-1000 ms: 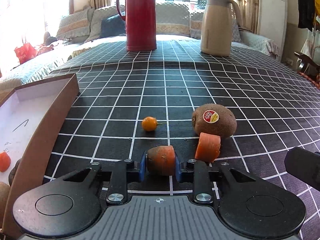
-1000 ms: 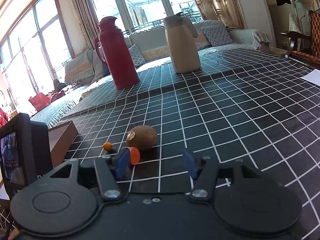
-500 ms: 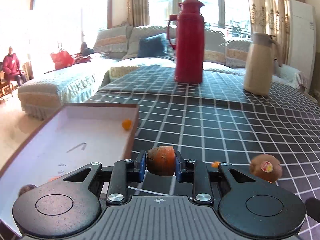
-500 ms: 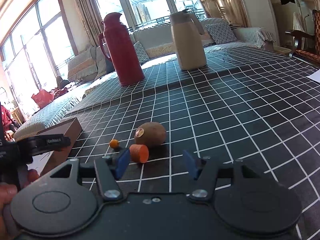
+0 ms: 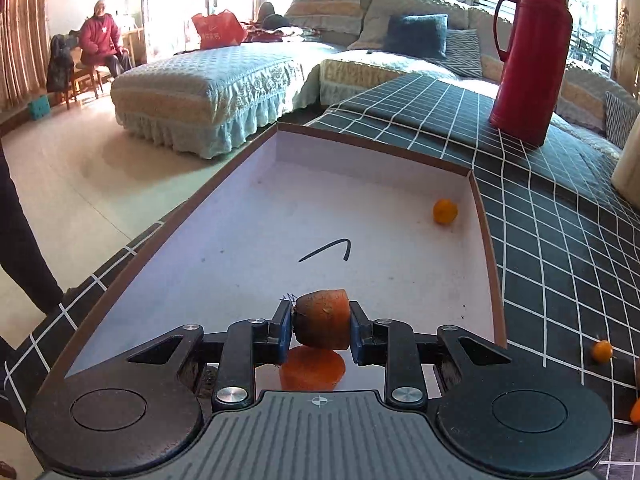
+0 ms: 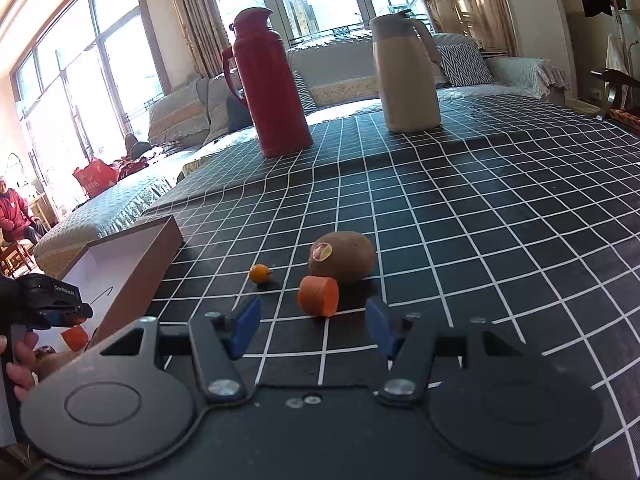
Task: Organize fruits
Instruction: 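Carry the carrot piece into the tray and open the left gripper, then grasp the orange carrot cylinder with the right gripper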
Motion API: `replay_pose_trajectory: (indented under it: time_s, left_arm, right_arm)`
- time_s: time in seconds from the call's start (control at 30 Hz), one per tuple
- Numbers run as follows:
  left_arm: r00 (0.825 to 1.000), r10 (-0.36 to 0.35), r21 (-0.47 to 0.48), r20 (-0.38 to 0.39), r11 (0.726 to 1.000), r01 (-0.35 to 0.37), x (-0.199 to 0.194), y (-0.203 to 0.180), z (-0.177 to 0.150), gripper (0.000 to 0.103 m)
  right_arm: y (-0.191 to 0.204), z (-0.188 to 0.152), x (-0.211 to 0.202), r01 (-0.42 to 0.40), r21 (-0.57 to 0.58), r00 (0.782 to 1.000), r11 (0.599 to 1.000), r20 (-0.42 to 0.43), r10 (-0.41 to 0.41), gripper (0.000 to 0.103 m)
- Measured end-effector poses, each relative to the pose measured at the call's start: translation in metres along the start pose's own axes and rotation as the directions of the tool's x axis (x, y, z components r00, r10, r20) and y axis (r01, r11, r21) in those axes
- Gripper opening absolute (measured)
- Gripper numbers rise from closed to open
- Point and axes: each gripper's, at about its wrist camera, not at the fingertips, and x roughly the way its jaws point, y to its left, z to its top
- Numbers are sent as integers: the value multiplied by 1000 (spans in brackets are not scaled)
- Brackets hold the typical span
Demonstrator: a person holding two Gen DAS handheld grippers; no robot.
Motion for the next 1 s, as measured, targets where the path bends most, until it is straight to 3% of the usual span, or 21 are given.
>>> replay_pose_trajectory:
  time_s: [0.1, 0.37, 0.43, 0.47, 0.5, 0.6, 0.7, 1.0]
  left_arm:
    - [999, -22, -42, -40, 999, 20, 7, 7, 0, 29]
    - [999, -11, -41, -32, 999, 10, 4, 11, -4, 29]
    - [1000, 2, -34, -15, 999, -2, -1, 12, -4, 45]
    - [1000, 15, -33, 2, 999, -15, -5, 12, -4, 69]
    - [998, 41, -26, 44, 999, -39, -12, 10, -4, 85]
    - [985, 58, 36, 165, 997, -65, -33, 5, -5, 93]
    - [975, 39, 96, 219, 994, -61, -47, 1, -11, 101]
    - [976, -20, 144, 218, 989, -11, -78, 19, -29, 102]
  right_arm:
    - [4, -1, 4, 4, -8, 1000, 1000, -9, -4, 58]
    - [7, -3, 9, 20, -15, 1000, 1000, -23, -21, 58]
    - [7, -3, 10, 25, -12, 999, 1000, -26, -26, 58]
    - [7, -3, 10, 27, -10, 999, 1000, -27, -27, 58]
    - [7, -3, 11, 28, -8, 999, 1000, -29, -29, 59]
    - [11, -2, 15, 35, -4, 999, 999, -32, -35, 64]
    - [15, 0, 21, 37, -5, 999, 999, -40, -37, 64]
    - [34, 9, 51, 89, -55, 992, 995, -85, -93, 72]
